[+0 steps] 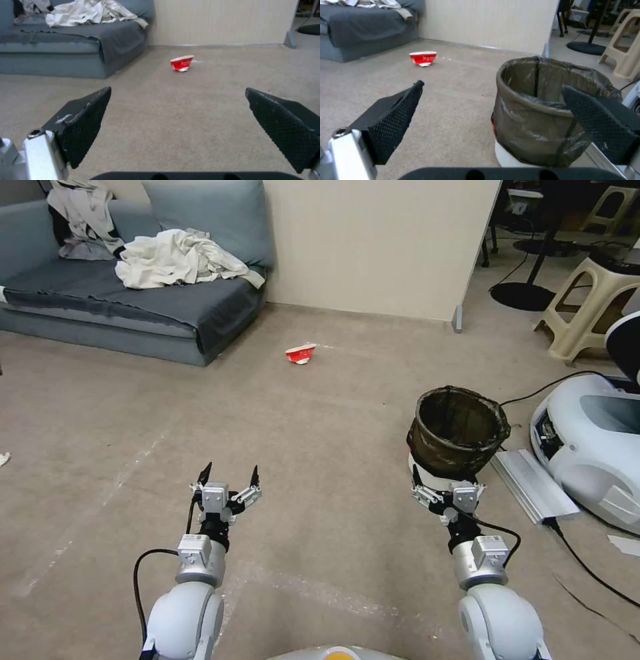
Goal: Pick up the trash can from the floor.
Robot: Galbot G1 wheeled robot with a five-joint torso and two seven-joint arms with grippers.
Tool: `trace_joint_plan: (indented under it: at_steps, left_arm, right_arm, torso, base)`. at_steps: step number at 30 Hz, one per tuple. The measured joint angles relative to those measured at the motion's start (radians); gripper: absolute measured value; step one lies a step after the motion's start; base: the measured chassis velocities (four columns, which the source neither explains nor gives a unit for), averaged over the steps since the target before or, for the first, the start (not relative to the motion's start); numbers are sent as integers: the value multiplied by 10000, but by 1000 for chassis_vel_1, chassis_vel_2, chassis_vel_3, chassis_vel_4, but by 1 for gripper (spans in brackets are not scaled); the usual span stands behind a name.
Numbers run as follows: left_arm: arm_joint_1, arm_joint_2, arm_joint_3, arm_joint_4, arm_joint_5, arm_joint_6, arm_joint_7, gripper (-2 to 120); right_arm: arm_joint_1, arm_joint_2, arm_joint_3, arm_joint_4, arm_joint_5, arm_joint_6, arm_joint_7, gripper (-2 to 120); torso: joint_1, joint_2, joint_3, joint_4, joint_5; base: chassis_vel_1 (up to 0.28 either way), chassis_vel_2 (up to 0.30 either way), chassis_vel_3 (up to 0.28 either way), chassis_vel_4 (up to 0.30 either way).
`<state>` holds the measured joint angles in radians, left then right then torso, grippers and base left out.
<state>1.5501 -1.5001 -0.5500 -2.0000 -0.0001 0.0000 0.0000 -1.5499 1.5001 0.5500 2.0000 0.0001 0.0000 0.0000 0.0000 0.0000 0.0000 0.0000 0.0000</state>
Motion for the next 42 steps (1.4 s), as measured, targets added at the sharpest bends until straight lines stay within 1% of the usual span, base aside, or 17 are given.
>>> trace_joint_plan:
  at_steps: [11, 12, 13, 14, 16, 17, 18, 20, 21, 22, 23, 25, 28, 37, 39, 40, 42]
  left_arm:
    - [77, -18, -15, -136, -84, 90, -1, 100]
    - [198, -70, -40, -423, -247, 262, -48, 100]
    - [198, -70, -40, -423, -247, 262, -48, 100]
    - [375, -137, -76, -810, -469, 521, -134, 100]
    - [704, -262, -153, -1518, -890, 999, -296, 100]
    - [704, -262, -153, -1518, -890, 999, -296, 100]
    - [942, -356, -208, -2037, -1193, 1346, -407, 100]
    - [1265, -478, -280, -2730, -1605, 1816, -563, 100]
    - [1450, -516, -335, -3046, -1770, 1913, -629, 100]
    - [1450, -516, -335, -3046, -1770, 1913, -629, 100]
    - [1624, -496, -452, -3182, -1817, 1785, -701, 100]
    - [1738, -433, -500, -3188, -1819, 1613, -714, 100]
    - [1789, -349, -508, -3106, -1830, 1532, -670, 100]
    - [1772, -245, -554, -2797, -1900, 1109, -445, 100]
    - [1776, -238, -577, -2776, -1913, 1091, -417, 100]
    - [1776, -238, -577, -2776, -1913, 1091, -417, 100]
    - [1772, -238, -638, -2742, -1913, 1046, -343, 100]
  right_arm:
    - [-1, -1, 1, 0, 0, -2, 0, 100]
    - [-21, 0, 15, 32, 29, -42, 0, 100]
    - [-21, 0, 15, 32, 29, -42, 0, 100]
    - [-91, 0, 70, 216, 152, -186, 25, 100]
    - [-295, -12, 281, 788, 520, -617, 153, 100]
    - [-295, -12, 281, 788, 520, -617, 153, 100]
    - [-497, -19, 456, 1306, 873, -1034, 276, 100]
    - [-763, -33, 709, 2035, 1356, -1605, 447, 100]
    - [-900, -39, 835, 2389, 1599, -1892, 530, 100]
    - [-900, -39, 835, 2389, 1599, -1892, 530, 100]
    - [-1070, -46, 987, 2833, 1892, -2238, 635, 100]
    - [-1298, -60, 1205, 3465, 2302, -2726, 783, 100]
    - [-1394, -64, 1289, 3688, 2471, -2933, 842, 100]
    - [-1405, -69, 1300, 3720, 2553, -2906, 846, 100]
    - [-1375, -96, 1268, 3584, 2711, -2396, 723, 100]
    - [-1375, -96, 1268, 3584, 2711, -2396, 723, 100]
    - [-1301, -143, 1162, 3213, 3002, -1401, 451, 100]
  torso:
    - [0, 0, 0, -2, -3]
    - [0, 0, 0, -1, -1]
    - [0, 0, 0, -1, -1]
    - [0, 0, 0, 2, 7]
    - [0, 0, 0, 1, -4]
    - [0, 0, 0, 1, -4]
    - [0, 0, 0, 0, 1]
    - [0, 0, 0, 0, -1]
    - [0, 0, -1, -1, 0]
    - [0, 0, -1, -1, 0]
    - [-1, 0, 0, 1, 7]
    - [0, 1, -1, -2, -8]
    - [-1, 0, 0, -2, 2]
    - [-1, 0, 0, 0, 0]
    - [-1, 0, -1, -1, -3]
    - [-1, 0, -1, -1, -3]
    - [0, 0, 0, 3, 2]
  base:
    - [0, 0, 0, 0]
    - [0, 0, 0, 0]
    - [0, 0, 0, 0]
    - [0, 0, 0, 0]
    - [0, 0, 0, 0]
    - [0, 0, 0, 0]
    - [0, 0, 0, 0]
    - [0, 0, 0, 0]
    - [0, 0, 0, 0]
    - [0, 0, 0, 0]
    - [0, 0, 0, 0]
    - [0, 0, 0, 0]
    - [0, 0, 0, 0]
    - [0, 0, 0, 0]
    - [0, 0, 0, 0]
    - [0, 0, 0, 0]
    - [0, 0, 0, 0]
